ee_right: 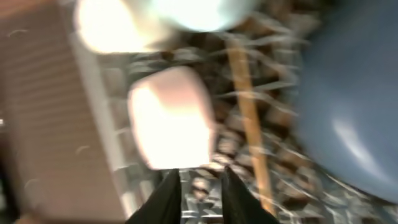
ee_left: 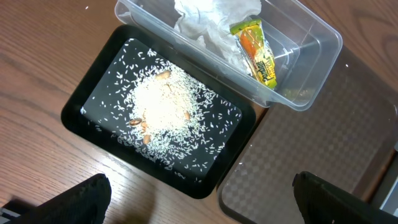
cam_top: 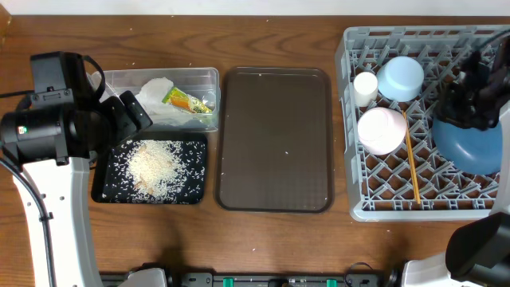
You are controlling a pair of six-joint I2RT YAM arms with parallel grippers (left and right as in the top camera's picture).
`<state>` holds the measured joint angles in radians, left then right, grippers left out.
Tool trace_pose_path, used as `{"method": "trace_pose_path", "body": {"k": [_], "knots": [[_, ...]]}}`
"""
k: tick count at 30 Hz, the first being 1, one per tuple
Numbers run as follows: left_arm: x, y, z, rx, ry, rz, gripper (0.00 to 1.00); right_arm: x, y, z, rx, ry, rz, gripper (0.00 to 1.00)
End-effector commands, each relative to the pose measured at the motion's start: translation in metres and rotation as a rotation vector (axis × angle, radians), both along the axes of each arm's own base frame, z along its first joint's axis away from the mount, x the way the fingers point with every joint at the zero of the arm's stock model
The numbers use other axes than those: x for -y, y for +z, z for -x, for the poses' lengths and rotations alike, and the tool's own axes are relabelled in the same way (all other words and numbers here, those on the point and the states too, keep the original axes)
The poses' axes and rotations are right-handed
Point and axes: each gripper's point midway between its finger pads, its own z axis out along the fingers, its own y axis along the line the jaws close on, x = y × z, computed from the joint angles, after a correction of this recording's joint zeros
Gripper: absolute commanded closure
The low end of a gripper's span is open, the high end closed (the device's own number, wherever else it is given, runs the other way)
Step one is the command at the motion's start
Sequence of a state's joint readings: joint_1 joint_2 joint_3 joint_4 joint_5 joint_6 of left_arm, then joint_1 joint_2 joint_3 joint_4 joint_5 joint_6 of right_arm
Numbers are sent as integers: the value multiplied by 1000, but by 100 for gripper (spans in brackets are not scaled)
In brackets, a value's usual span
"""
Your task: Sort waste into correct bins and load items into the dishwasher rack
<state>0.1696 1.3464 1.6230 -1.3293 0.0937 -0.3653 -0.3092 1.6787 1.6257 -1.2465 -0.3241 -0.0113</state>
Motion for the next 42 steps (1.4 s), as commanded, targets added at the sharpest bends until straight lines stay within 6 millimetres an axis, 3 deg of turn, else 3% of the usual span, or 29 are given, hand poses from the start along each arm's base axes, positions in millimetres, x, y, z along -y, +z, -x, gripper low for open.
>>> {"method": "trace_pose_path", "body": {"k": [1, 4, 5, 6, 16, 42], "knots": [[-4, -1, 0, -9, 6, -16, 4, -57, 15, -7, 97, 204, -219, 66], [-4, -1, 0, -9, 6, -16, 4, -78, 18, -6, 100, 257, -244, 23], [-4, -1, 0, -9, 6, -16, 4, -83, 17, -6, 96, 272, -242, 3], [-4, -1, 0, -9, 6, -16, 4, -89, 17, -5, 93, 286, -244, 1], [-4, -1, 0, -9, 6, -16, 4, -137, 14, 8, 42, 407, -242, 1], [-4, -1, 0, -9, 6, -16, 4, -138, 13, 9, 38, 415, -206, 1]]}}
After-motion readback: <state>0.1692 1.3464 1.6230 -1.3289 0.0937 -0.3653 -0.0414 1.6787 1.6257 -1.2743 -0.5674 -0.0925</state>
